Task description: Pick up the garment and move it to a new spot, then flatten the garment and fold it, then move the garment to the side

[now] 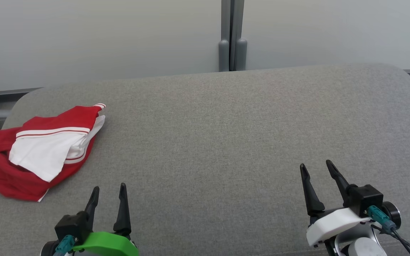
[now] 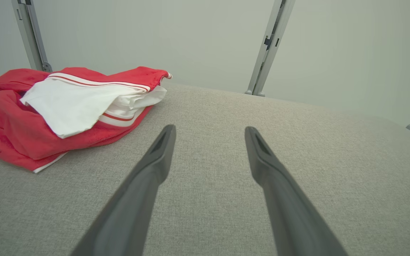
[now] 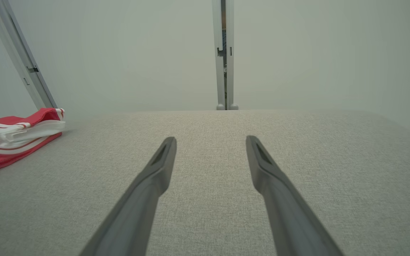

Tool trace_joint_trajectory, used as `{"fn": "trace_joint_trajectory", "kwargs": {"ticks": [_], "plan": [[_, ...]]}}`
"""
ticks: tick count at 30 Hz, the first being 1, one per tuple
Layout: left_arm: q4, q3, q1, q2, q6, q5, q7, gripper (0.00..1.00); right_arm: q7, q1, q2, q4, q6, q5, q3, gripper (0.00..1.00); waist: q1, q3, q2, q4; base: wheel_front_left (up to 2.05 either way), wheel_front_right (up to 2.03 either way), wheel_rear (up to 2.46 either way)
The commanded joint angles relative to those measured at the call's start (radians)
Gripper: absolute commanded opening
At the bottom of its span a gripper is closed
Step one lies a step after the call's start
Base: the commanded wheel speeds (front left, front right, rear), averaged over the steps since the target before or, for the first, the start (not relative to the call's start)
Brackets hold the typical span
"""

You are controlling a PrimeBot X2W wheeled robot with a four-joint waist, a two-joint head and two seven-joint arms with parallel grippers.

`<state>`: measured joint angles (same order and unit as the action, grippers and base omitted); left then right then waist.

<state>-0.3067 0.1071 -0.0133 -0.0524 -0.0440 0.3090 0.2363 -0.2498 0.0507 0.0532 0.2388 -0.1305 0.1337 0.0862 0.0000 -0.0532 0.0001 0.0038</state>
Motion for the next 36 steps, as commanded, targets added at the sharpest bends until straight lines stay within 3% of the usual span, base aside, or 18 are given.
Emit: {"fn": "trace_joint_trajectory", "kwargs": {"ticks": [1,11,36], "plan": [[0.003,0.006,0.014,-0.006,0.004,-0.019,0.010,1.00,-0.009,-0.008,0.002,-0.002,0.000,-0.023,-0.003,1.00,0.0000,-0.001,-0.0001,0.000,0.00,0.00,0.00],[-0.008,0.024,0.021,-0.005,0.010,-0.053,0.032,1.00,-0.017,-0.009,-0.003,0.014,0.000,-0.086,-0.009,1.00,0.0000,-0.003,-0.0001,-0.001,0.00,0.00,0.00],[-0.012,0.039,0.012,-0.019,0.027,-0.028,0.021,1.00,-0.014,0.005,-0.003,0.031,0.000,-0.072,-0.014,1.00,0.0000,0.011,-0.0001,0.000,0.00,0.00,0.00]]}}
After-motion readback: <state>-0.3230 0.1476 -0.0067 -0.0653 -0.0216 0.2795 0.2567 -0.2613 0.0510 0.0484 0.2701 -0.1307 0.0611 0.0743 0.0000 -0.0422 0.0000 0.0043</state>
